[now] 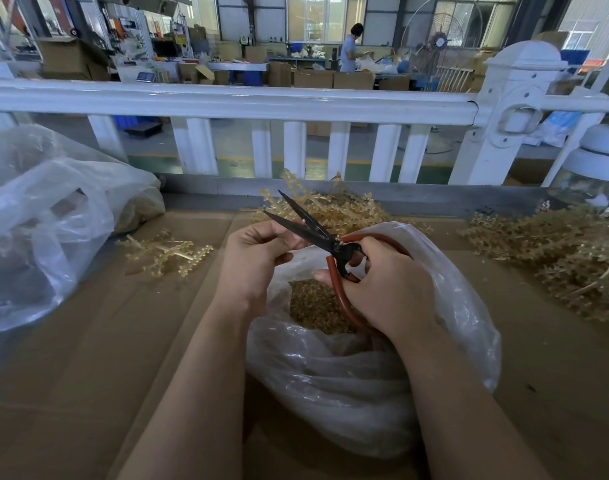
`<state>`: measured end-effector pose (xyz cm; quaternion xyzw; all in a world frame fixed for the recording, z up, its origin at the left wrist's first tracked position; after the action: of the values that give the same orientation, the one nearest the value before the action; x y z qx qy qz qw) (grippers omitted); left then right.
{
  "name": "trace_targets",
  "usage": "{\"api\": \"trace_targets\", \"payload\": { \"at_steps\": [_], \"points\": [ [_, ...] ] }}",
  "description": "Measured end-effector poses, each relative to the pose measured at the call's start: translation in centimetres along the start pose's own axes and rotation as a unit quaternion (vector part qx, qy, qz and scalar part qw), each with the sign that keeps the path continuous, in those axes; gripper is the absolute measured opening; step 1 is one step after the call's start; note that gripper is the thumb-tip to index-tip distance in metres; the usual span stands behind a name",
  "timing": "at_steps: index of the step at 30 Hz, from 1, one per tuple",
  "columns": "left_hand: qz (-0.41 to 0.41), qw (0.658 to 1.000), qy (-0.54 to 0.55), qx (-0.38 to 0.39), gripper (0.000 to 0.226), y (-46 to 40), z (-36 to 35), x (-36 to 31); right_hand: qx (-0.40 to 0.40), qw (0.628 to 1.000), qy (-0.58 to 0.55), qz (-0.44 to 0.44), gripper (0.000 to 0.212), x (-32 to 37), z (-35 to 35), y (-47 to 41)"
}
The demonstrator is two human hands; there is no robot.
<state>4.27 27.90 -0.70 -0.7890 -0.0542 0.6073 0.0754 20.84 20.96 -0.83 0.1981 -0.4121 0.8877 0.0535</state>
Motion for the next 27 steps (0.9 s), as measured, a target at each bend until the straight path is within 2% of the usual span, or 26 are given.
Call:
{"api": "trace_targets", "payload": {
  "at_steps": [9,21,24,27],
  "points": [
    [0.008,1.000,0.010,0.004,0.014,0.0,0.1,0.0,-0.027,1.000,0.001,0.006,0.072,0.0,0.3,0.1],
    [0.018,1.000,0.026,0.002,0.015,0.1,0.0,0.0,-0.007,1.000,-0.014,0.006,0.077,0.0,0.0,0.1],
    [0.035,0.999,0.041,0.005,0.016,0.1,-0.1,0.1,0.004,0.994,-0.094,-0.056,0.076,-0.5,-0.2,0.1],
    [0.040,0.999,0.012,0.009,0.014,0.2,-0.4,0.3,0.017,0.968,-0.202,-0.145,0.065,-1.3,-0.6,0.0]
  ]
}}
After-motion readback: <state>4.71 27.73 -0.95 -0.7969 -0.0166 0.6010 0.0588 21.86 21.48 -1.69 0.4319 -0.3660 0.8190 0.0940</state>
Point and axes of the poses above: each hand's wrist, its own y-axis away from the middle knuckle, its own z-axis out of the back of the hand, x = y × z, the point moved 6 cm from there along -y, towards the middle knuckle, and after that the axes turned 12 degrees about -x, right-handed, at the moved point
